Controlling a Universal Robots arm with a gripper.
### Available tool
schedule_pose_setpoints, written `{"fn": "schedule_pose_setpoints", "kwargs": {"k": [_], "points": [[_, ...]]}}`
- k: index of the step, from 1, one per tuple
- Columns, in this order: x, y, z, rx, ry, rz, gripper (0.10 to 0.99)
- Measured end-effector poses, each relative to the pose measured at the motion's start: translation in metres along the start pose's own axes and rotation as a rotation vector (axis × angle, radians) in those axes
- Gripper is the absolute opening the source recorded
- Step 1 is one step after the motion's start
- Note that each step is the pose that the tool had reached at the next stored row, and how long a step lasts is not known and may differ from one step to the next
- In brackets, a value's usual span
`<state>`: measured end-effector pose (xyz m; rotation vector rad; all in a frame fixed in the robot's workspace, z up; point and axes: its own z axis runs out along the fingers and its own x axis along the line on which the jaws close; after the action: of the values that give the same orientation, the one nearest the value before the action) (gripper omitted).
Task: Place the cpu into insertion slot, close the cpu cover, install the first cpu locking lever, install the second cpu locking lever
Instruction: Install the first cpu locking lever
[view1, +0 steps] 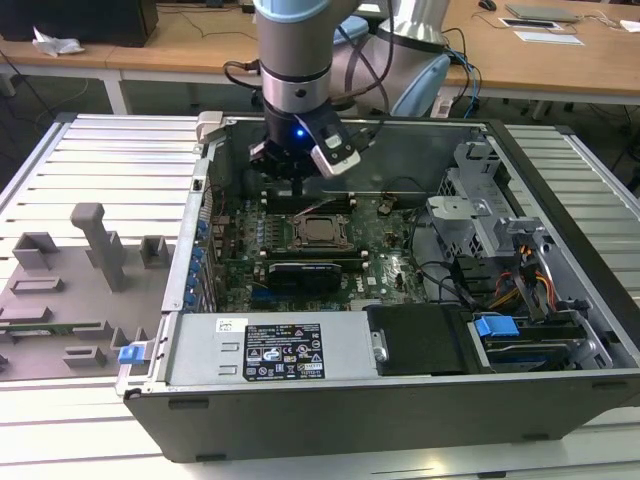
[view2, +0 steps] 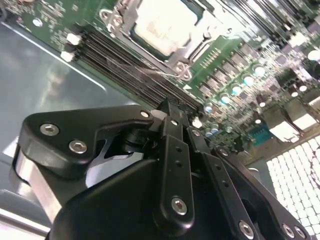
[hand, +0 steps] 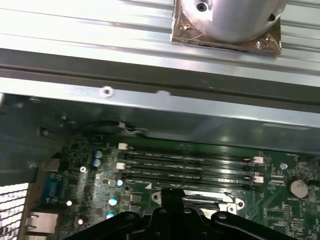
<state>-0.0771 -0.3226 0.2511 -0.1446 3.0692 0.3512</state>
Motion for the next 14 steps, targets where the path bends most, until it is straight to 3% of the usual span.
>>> {"fn": "schedule_pose_setpoints", "kwargs": {"k": [7, 14], "points": [[-0.0236, -0.0028, 0.0016, -0.001, 0.0089, 0.002, 0.106], [-0.0330, -0.0040, 0.0024, -0.001, 0.0113, 0.002, 0.106]]}}
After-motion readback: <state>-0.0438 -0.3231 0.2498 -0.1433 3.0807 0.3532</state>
